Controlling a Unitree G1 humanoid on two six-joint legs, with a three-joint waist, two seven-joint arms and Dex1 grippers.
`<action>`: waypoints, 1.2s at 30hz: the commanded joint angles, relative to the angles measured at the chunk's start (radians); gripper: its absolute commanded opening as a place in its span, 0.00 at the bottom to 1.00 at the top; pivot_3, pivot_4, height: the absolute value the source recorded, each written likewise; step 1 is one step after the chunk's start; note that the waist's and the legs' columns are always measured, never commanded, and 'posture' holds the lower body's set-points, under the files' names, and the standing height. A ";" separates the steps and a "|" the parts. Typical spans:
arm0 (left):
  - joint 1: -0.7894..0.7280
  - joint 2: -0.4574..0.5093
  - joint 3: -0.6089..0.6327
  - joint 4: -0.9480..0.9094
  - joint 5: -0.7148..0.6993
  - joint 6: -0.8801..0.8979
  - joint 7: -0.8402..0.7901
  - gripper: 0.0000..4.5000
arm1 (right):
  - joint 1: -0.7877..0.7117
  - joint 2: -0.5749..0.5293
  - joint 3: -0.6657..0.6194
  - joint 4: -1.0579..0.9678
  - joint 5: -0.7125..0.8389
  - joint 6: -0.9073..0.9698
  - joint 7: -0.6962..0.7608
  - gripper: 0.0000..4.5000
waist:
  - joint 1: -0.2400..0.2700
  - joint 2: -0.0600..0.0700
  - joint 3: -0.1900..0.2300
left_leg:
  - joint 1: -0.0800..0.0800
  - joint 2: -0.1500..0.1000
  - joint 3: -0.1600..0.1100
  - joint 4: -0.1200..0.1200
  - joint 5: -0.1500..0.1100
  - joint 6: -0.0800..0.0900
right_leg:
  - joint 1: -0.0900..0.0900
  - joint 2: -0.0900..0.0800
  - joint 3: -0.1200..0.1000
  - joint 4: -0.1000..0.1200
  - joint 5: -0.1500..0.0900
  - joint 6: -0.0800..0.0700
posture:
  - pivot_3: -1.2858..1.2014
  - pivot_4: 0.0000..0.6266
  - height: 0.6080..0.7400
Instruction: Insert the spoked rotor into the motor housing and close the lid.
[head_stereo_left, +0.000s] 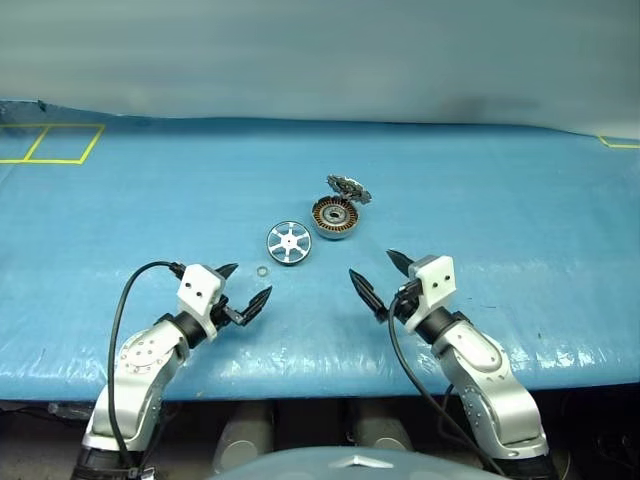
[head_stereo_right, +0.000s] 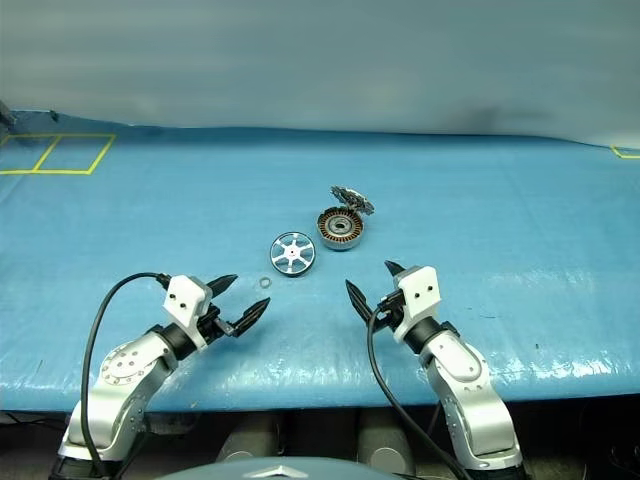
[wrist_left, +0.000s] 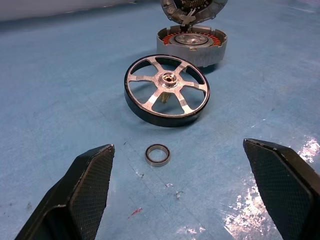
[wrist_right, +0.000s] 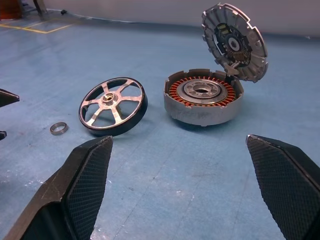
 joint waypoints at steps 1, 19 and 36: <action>0.001 0.004 0.019 -0.036 -0.011 -0.011 0.001 1.00 | -0.014 -0.007 -0.003 -0.009 0.008 -0.003 0.009 1.00 | 0.000 0.000 0.000 | 0.000 0.000 0.000 0.000 0.000 0.000 | 0.000 0.000 0.000 0.000 0.000 0.000 | 0.52 0.24 1.00; -0.005 0.012 0.012 -0.031 0.007 -0.007 0.008 1.00 | -0.005 -0.016 0.006 -0.009 -0.017 0.026 -0.015 1.00 | 0.001 0.000 0.000 | 0.000 0.000 0.000 0.000 0.000 0.000 | 0.000 0.000 0.000 0.000 0.000 0.000 | 0.52 0.24 1.00; -0.010 0.008 0.004 -0.030 0.013 -0.003 0.008 1.00 | -0.200 -0.171 0.145 -0.050 -0.100 0.358 0.037 1.00 | -0.002 0.000 0.000 | 0.000 0.000 0.001 0.001 0.000 0.000 | 0.000 0.000 0.001 0.000 0.000 0.000 | 0.52 0.24 1.00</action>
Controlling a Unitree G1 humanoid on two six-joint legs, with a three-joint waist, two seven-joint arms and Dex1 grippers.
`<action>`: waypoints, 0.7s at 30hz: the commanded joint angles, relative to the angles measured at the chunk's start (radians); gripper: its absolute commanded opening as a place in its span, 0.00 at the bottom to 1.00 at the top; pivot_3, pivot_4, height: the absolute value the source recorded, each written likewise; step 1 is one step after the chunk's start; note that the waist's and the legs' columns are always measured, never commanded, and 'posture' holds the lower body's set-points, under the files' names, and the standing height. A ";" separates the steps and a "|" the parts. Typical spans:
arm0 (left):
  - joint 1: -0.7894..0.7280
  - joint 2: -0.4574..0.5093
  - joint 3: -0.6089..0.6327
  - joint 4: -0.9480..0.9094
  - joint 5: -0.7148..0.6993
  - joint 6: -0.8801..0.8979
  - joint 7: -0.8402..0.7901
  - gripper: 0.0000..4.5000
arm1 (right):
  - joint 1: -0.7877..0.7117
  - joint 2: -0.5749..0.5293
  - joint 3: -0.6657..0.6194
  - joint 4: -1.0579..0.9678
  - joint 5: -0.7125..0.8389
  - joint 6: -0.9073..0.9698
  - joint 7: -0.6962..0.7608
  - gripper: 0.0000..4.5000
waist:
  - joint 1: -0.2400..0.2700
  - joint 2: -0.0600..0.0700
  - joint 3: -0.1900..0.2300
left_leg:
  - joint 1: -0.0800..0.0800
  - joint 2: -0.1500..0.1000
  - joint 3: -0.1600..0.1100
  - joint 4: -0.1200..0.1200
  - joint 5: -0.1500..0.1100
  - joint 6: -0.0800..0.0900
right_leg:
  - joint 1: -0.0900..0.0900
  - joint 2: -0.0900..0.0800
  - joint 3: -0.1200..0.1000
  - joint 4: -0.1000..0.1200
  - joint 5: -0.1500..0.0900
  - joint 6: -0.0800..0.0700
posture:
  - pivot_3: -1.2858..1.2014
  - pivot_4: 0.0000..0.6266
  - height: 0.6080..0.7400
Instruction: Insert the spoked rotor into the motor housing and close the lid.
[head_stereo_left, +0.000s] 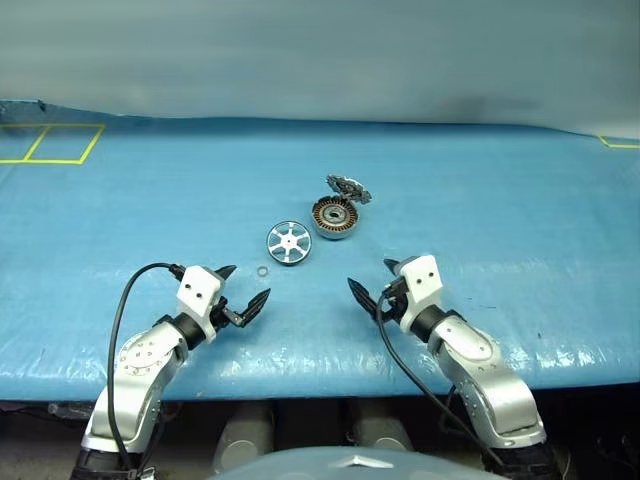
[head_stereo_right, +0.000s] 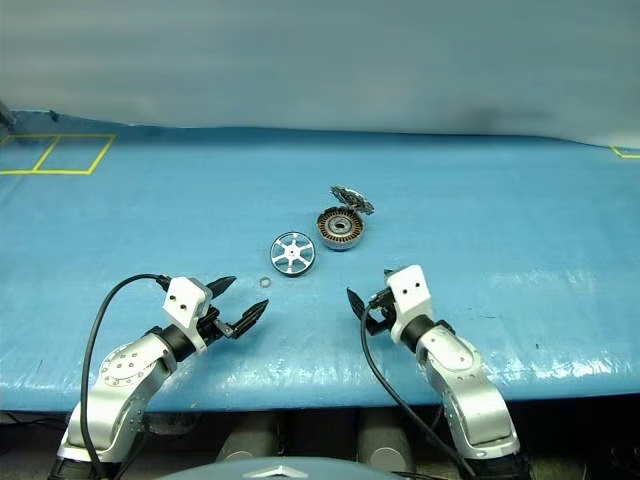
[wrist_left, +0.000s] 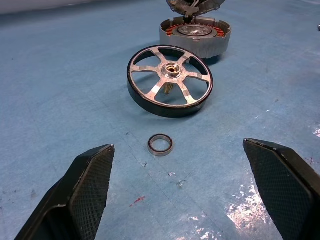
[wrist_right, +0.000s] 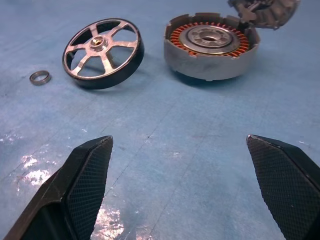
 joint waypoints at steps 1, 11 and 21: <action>-0.009 0.005 0.004 -0.029 0.001 -0.007 0.003 1.00 | -0.134 -0.106 0.086 -0.037 -0.042 0.126 0.090 1.00 | -0.001 0.000 0.000 | 0.000 0.000 0.000 0.000 0.000 0.000 | 0.000 0.000 0.000 0.000 0.000 0.000 | 0.52 0.24 1.00; -0.017 0.001 -0.002 -0.025 0.008 -0.013 0.004 1.00 | -0.684 -0.304 0.382 0.186 -0.198 0.115 0.444 1.00 | -0.003 0.000 0.001 | 0.000 -0.001 0.000 0.000 0.000 0.000 | 0.000 0.000 -0.001 -0.001 0.000 0.000 | 0.52 0.24 1.00; 0.026 -0.011 0.000 -0.049 0.013 -0.027 0.028 1.00 | -1.028 -0.184 0.590 0.686 -0.441 -0.135 0.615 1.00 | -0.013 0.001 0.001 | 0.000 0.000 0.000 -0.001 0.000 0.000 | -0.001 0.000 -0.001 0.000 0.001 0.000 | 0.52 0.24 1.00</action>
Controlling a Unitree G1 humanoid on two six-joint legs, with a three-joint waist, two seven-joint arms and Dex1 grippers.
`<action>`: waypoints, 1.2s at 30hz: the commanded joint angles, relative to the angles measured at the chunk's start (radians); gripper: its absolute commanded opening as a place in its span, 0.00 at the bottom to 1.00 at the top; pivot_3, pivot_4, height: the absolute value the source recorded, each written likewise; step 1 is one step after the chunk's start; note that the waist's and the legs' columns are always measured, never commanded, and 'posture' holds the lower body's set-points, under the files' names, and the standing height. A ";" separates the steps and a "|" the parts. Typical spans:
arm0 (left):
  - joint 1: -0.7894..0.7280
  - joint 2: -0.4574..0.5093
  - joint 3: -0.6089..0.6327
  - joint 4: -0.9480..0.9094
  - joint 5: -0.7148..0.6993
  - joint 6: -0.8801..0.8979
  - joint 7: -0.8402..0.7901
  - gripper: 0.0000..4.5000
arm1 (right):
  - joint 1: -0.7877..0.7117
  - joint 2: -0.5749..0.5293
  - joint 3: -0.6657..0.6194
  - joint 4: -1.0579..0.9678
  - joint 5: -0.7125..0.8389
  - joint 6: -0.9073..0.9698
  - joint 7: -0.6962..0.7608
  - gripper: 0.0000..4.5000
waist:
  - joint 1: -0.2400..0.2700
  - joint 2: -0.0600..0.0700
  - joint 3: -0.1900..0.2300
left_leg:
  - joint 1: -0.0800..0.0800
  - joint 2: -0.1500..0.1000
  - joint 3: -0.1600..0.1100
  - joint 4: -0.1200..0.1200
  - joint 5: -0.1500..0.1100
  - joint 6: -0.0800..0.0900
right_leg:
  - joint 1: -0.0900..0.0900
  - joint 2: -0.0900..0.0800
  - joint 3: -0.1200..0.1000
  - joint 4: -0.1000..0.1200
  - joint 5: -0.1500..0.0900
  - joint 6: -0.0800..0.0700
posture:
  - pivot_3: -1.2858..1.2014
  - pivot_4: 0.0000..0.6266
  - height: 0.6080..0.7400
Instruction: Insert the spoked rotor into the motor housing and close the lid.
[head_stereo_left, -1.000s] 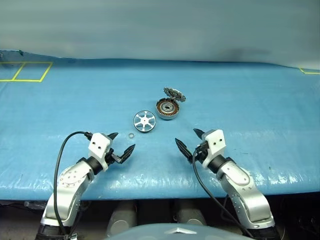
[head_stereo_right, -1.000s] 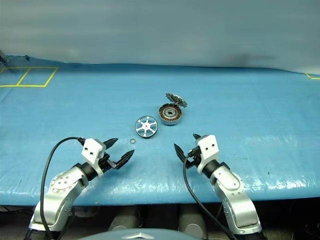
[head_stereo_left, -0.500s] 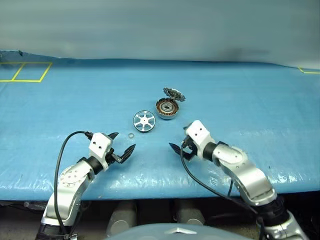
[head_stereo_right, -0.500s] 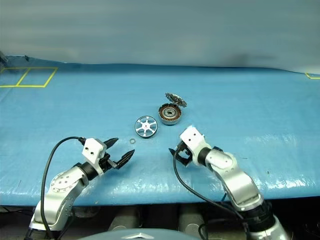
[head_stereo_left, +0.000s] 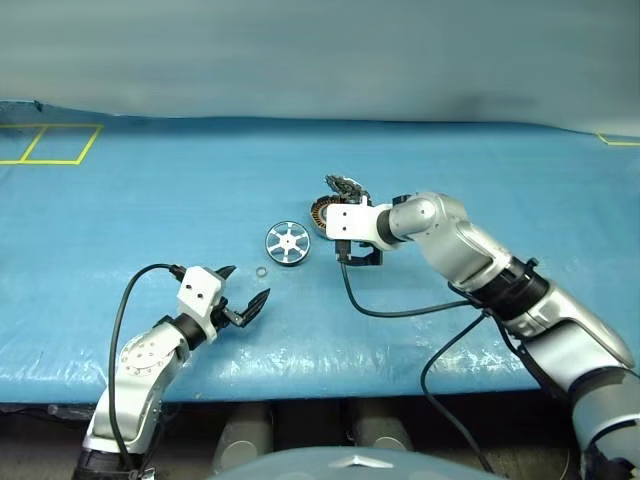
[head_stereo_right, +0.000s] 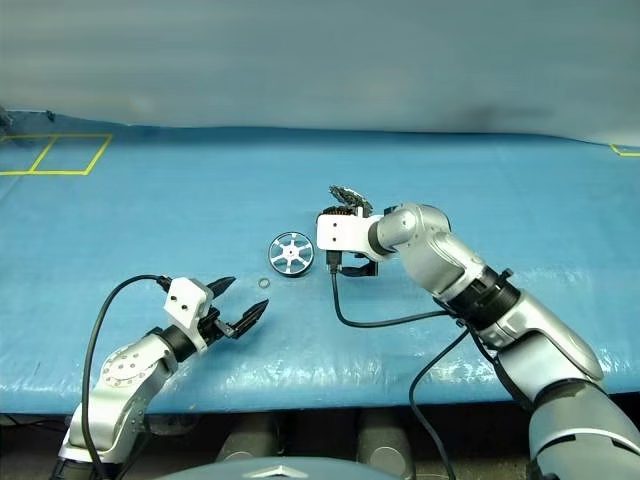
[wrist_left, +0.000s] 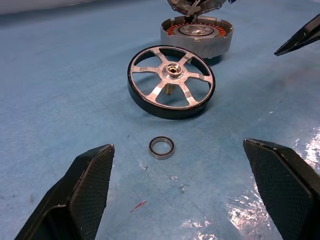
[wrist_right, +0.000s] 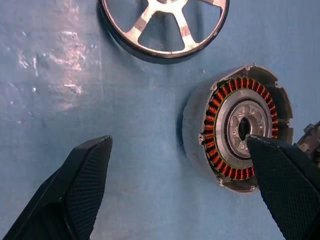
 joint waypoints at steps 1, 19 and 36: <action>0.016 -0.003 0.007 -0.050 0.005 -0.025 0.011 1.00 | -0.073 0.053 0.008 0.142 -0.055 -0.106 0.034 1.00 | -0.001 0.000 0.000 | 0.000 0.000 0.000 0.000 0.000 0.000 | 0.000 0.000 0.000 0.000 0.000 0.000 | 0.52 0.24 1.00; 0.060 -0.019 0.002 -0.070 0.005 -0.047 0.045 1.00 | -0.198 0.208 -0.047 0.567 -0.160 -0.316 0.085 1.00 | -0.002 0.005 0.003 | 0.000 0.000 0.000 -0.001 0.000 0.000 | -0.001 0.000 0.000 0.000 0.005 0.000 | 0.52 0.24 1.00; 0.058 -0.033 -0.006 -0.058 0.008 -0.054 0.048 1.00 | -0.182 0.252 -0.092 0.596 -0.207 -0.341 0.103 0.46 | -0.003 0.005 0.003 | 0.001 0.000 0.000 -0.001 0.000 0.000 | -0.001 0.001 0.000 0.001 0.005 0.000 | 0.52 0.24 1.00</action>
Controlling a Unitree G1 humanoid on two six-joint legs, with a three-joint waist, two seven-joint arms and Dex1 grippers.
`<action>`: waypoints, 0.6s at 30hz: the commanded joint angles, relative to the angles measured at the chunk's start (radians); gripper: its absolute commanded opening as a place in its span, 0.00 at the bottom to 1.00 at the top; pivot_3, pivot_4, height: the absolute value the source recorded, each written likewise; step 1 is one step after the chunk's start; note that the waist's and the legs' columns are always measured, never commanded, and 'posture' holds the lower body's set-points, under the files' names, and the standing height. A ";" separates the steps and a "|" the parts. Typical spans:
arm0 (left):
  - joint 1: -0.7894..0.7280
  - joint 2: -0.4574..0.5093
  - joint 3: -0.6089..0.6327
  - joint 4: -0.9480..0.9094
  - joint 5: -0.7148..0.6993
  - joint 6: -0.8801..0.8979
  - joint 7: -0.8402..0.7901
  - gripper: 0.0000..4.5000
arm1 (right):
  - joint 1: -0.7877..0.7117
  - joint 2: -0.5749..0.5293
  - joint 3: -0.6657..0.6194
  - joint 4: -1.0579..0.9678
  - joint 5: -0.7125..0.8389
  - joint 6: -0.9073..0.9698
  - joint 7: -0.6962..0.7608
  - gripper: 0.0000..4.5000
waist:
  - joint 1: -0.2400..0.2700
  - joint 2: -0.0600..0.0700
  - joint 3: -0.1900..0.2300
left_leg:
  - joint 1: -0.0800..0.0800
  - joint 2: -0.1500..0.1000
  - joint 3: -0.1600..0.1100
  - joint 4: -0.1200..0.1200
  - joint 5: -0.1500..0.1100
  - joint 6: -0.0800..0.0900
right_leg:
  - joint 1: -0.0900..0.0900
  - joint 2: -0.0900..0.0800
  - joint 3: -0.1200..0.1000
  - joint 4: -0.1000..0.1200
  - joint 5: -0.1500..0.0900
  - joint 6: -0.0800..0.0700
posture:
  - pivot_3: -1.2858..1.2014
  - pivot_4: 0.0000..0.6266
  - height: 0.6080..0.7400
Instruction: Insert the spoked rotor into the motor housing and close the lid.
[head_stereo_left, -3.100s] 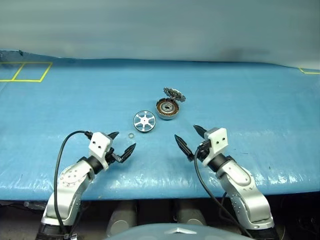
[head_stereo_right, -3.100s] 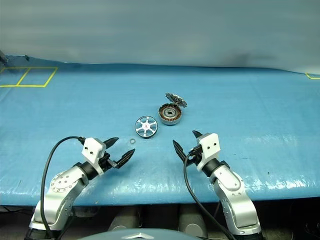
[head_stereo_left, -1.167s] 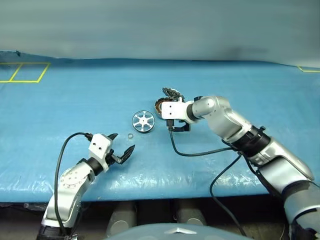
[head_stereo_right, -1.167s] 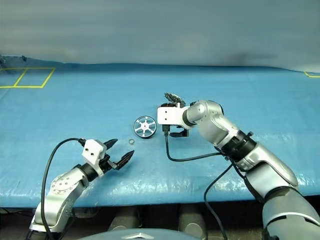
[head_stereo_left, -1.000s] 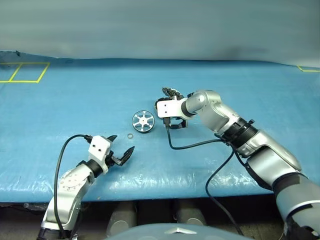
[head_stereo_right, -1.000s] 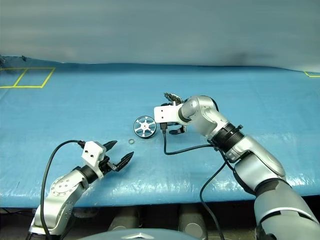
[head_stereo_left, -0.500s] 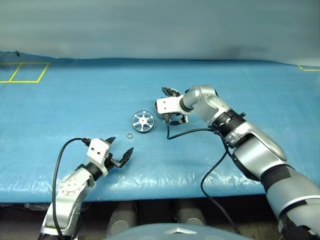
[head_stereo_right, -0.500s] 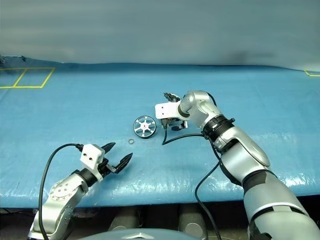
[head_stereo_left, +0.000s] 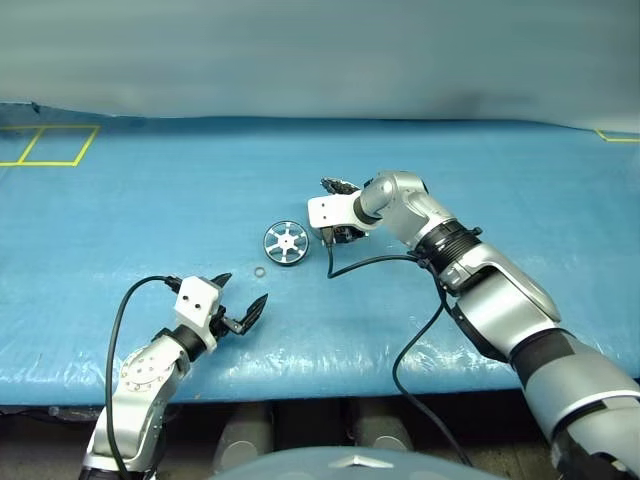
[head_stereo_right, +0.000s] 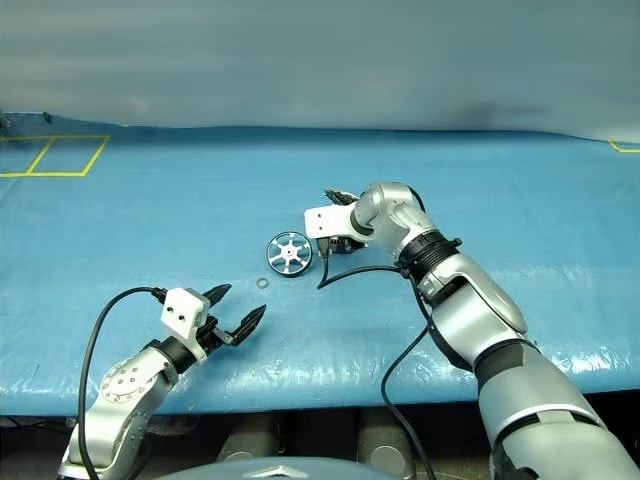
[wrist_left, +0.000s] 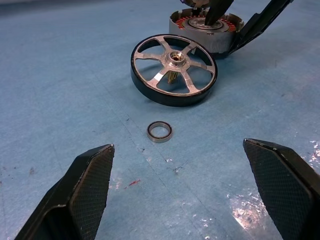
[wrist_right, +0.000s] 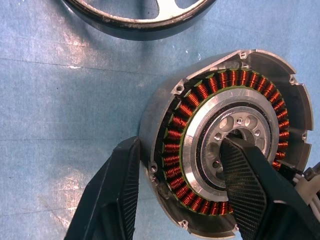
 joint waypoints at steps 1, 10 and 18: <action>-0.006 -0.005 -0.008 -0.030 0.009 -0.026 0.002 1.00 | -0.006 -0.004 -0.021 -0.029 -0.006 -0.009 0.027 0.46 | 0.000 0.000 0.000 | 0.000 0.000 0.000 0.000 0.000 0.000 | 0.000 0.000 0.000 0.000 0.000 0.000 | 0.52 0.24 1.00; -0.019 -0.004 -0.014 -0.020 0.006 -0.020 -0.007 1.00 | 0.115 -0.119 -0.063 -0.258 -0.010 0.080 0.074 0.46 | 0.007 0.000 0.000 | -0.001 -0.001 -0.001 0.000 0.000 0.000 | 0.000 0.000 0.000 0.000 0.000 0.000 | 0.52 0.24 1.00; -0.050 0.006 -0.018 0.004 0.002 -0.013 -0.023 1.00 | 0.336 -0.264 -0.090 -0.647 -0.009 0.231 0.151 0.46 | 0.014 0.000 0.000 | 0.000 -0.001 -0.001 0.001 0.000 0.000 | 0.001 0.000 0.000 -0.001 -0.002 0.003 | 0.52 0.24 1.00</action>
